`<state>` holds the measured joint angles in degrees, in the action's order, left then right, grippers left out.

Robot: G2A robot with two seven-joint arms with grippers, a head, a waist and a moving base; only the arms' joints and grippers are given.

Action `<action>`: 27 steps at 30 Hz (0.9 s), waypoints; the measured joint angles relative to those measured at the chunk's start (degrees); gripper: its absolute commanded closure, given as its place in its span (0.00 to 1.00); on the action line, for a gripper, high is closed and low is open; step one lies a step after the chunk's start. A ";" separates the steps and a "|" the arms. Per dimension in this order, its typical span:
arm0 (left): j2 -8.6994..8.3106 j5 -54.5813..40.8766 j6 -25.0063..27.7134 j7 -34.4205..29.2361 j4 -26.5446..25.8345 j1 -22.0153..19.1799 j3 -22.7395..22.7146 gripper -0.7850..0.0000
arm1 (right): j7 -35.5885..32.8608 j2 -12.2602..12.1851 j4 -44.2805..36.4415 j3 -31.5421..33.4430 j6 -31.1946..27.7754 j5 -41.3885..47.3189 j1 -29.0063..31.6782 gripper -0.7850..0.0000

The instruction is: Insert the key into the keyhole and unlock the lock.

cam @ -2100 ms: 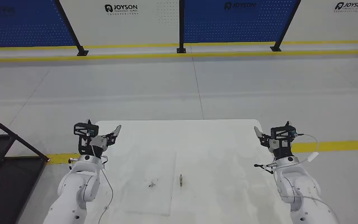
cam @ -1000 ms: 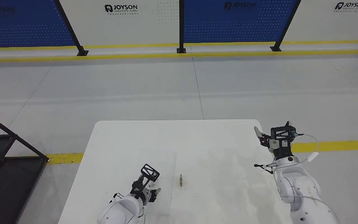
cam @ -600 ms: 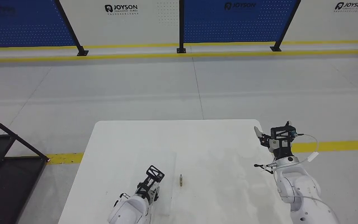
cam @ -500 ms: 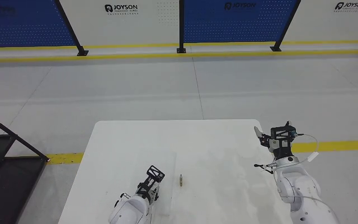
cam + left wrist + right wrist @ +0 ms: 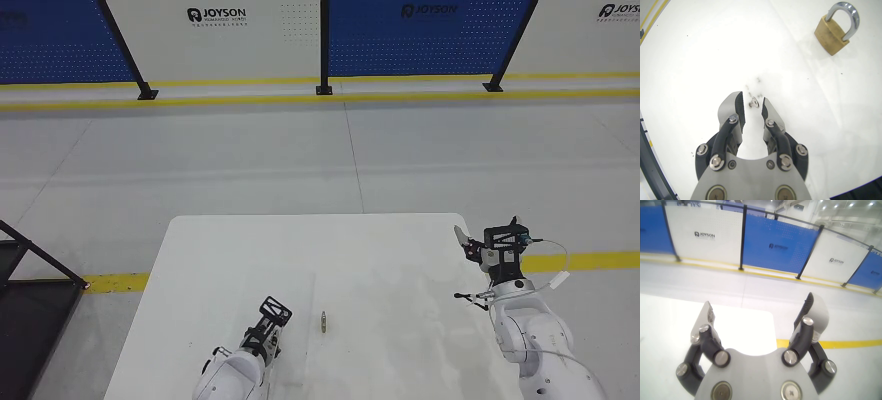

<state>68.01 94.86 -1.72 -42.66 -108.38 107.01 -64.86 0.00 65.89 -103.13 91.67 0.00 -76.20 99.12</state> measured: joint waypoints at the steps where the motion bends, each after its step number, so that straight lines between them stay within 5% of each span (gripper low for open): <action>1: 0.01 -0.06 0.01 0.02 0.03 -0.03 -0.05 0.78 | 0.00 0.00 0.00 0.00 0.00 0.00 0.00 0.00; 16: 0.03 -0.14 0.57 -0.07 0.00 -0.06 -0.98 0.86 | 0.00 0.00 0.00 0.00 0.00 0.00 0.00 0.00; 27: 0.20 -1.12 1.17 0.04 0.83 -0.97 -1.03 0.78 | 0.00 0.00 0.00 0.00 0.00 0.00 0.00 0.00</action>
<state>68.21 93.74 -0.55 -42.61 -107.55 106.04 -65.89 0.00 65.89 -103.13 91.67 0.00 -76.20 99.12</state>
